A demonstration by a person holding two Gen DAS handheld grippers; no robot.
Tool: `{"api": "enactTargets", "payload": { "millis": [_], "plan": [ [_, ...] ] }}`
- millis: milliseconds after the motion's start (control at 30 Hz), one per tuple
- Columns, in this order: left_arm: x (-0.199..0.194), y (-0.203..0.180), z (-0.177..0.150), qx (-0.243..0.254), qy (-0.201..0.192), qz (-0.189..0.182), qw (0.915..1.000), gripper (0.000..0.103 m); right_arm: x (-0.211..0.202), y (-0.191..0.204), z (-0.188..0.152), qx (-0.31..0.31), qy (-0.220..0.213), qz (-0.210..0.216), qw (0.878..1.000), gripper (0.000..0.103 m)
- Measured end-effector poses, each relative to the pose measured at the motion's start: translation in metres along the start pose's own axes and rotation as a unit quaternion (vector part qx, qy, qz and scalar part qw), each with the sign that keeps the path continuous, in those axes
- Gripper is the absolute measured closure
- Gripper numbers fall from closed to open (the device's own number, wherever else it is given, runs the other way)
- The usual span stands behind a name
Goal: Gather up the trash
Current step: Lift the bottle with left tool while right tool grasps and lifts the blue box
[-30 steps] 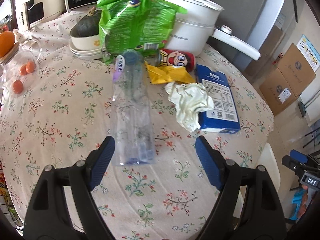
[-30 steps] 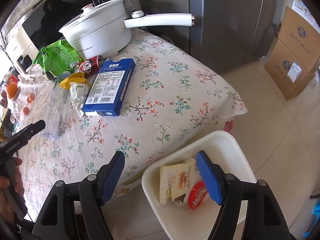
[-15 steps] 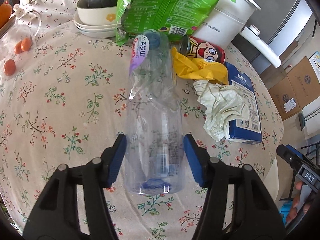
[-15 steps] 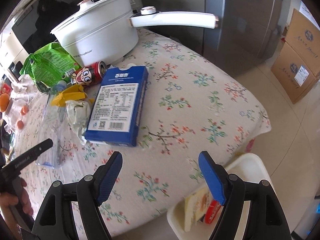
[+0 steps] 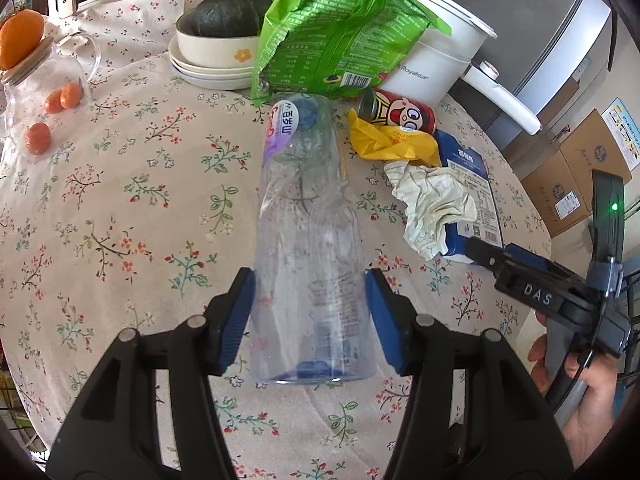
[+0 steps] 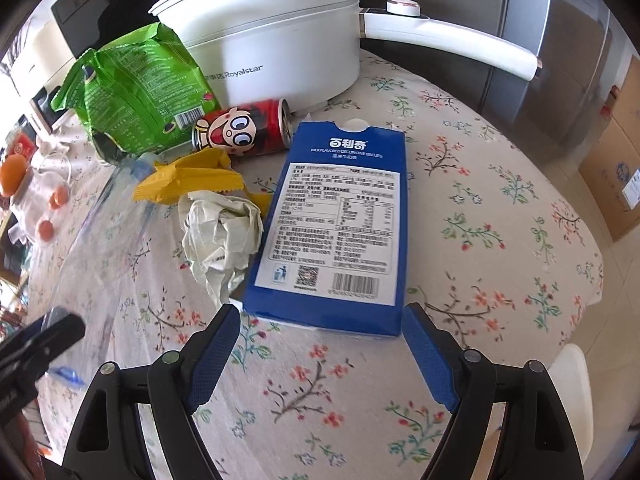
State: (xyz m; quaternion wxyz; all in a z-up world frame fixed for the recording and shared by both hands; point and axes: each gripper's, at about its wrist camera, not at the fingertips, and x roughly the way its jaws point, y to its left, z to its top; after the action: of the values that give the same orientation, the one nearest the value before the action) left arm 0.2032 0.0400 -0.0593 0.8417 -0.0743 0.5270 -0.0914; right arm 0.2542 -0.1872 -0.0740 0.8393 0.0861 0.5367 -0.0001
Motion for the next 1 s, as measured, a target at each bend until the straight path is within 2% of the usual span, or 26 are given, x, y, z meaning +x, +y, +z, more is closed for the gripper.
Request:
{"api": "enactTargets", "payload": {
  "millis": [167,233,500,667,900,1000],
  "plan": [
    [0.008,0.007,-0.005,0.010,0.049,0.000,0.9988,0.043,0.008,0.006,0.006,0.005,-0.015,-0.019,1.000,0.016],
    [0.010,0.009,-0.005,0.007,0.057,-0.002,0.9984,0.042,0.012,0.010,0.007,-0.002,-0.015,-0.039,0.999,0.010],
    [0.028,0.015,-0.001,-0.022,0.055,-0.004,0.9982,0.041,0.021,0.017,0.005,-0.046,-0.016,-0.103,0.993,0.009],
    [0.031,0.013,-0.003,-0.019,0.053,0.004,0.9984,0.041,0.023,0.017,0.003,-0.069,-0.011,-0.143,0.987,0.009],
    [0.028,0.009,-0.009,-0.010,0.043,0.008,0.9990,0.042,0.026,0.003,0.000,-0.067,-0.006,-0.156,0.986,0.008],
    [0.025,0.011,-0.011,-0.013,0.040,0.004,0.9991,0.043,0.027,-0.001,0.000,-0.069,-0.010,-0.149,0.986,0.007]
  ]
}}
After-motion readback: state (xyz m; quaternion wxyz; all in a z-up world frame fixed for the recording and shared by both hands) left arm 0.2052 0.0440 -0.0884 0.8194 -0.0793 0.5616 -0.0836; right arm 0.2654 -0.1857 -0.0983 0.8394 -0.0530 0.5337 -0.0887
